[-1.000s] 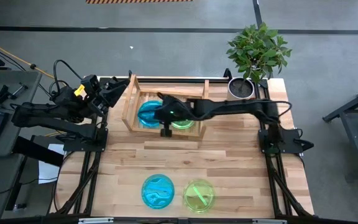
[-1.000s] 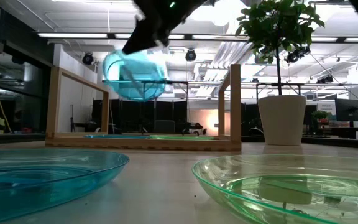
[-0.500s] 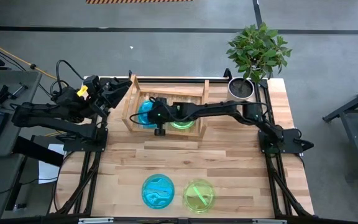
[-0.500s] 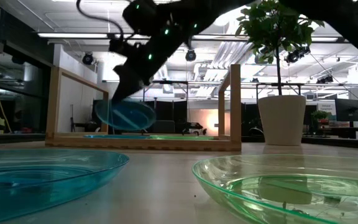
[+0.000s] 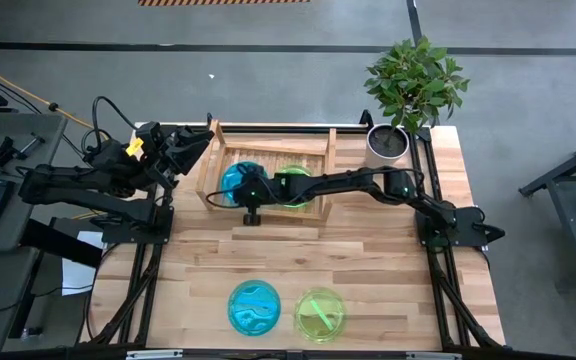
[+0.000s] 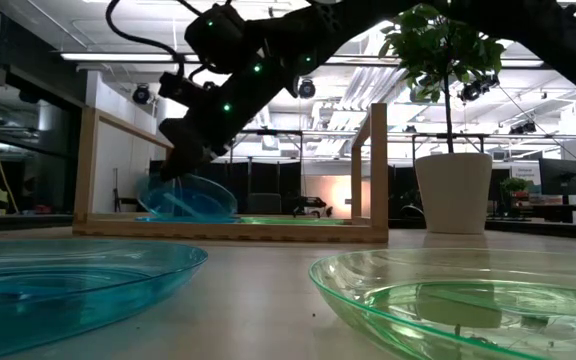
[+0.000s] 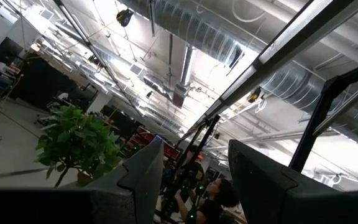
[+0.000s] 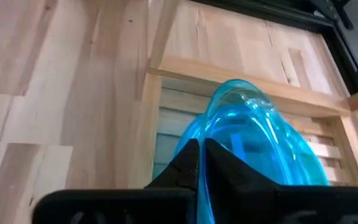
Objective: Place and stack plates onto a shelf
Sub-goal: Stack the transparent blue plate on top of the transparent blue plate on the shelf, then stack the transparent blue plate on top the transparent blue plate on the shelf
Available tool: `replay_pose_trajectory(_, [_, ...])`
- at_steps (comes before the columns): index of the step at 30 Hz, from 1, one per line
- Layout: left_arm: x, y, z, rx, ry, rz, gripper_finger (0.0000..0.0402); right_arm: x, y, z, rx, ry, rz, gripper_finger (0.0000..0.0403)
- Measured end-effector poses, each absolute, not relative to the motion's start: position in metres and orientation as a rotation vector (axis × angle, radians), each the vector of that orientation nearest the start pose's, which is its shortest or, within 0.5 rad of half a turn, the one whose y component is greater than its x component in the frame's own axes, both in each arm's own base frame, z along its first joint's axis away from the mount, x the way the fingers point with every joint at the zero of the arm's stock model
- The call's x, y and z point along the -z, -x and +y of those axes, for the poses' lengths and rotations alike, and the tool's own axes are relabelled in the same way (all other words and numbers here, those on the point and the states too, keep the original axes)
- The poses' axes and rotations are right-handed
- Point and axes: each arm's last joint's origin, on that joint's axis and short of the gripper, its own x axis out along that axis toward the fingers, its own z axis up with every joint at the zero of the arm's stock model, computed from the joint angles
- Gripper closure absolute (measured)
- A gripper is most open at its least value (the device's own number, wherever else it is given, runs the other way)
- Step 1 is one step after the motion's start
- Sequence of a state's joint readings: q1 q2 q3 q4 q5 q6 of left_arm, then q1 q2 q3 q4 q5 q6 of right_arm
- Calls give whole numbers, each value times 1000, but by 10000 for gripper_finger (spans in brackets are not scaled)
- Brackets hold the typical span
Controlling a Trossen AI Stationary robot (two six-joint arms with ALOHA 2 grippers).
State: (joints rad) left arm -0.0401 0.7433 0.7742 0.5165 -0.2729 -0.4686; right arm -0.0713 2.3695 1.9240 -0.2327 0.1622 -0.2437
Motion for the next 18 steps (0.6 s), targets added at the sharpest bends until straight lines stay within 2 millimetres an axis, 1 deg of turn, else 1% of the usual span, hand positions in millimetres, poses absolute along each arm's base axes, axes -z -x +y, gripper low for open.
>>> replay_pose_trajectory(3, [-399,-151,2,-97,540,-584,229,-176,-529,-47,174,250,708,362])
replay_pose_trajectory(8, [-399,-151,2,-97,540,-584,229,-173,-526,-51,210,216,742,278])
replay_pose_trajectory(12, [-399,-151,2,-97,540,-583,229,-180,-523,-50,203,224,756,216])
replay_pose_trajectory(15, [-399,-151,2,-99,539,-579,229,-190,-521,-48,184,238,745,187])
replay_pose_trajectory(18, [-398,-151,2,-100,538,-572,229,-200,-516,-47,185,231,756,176])
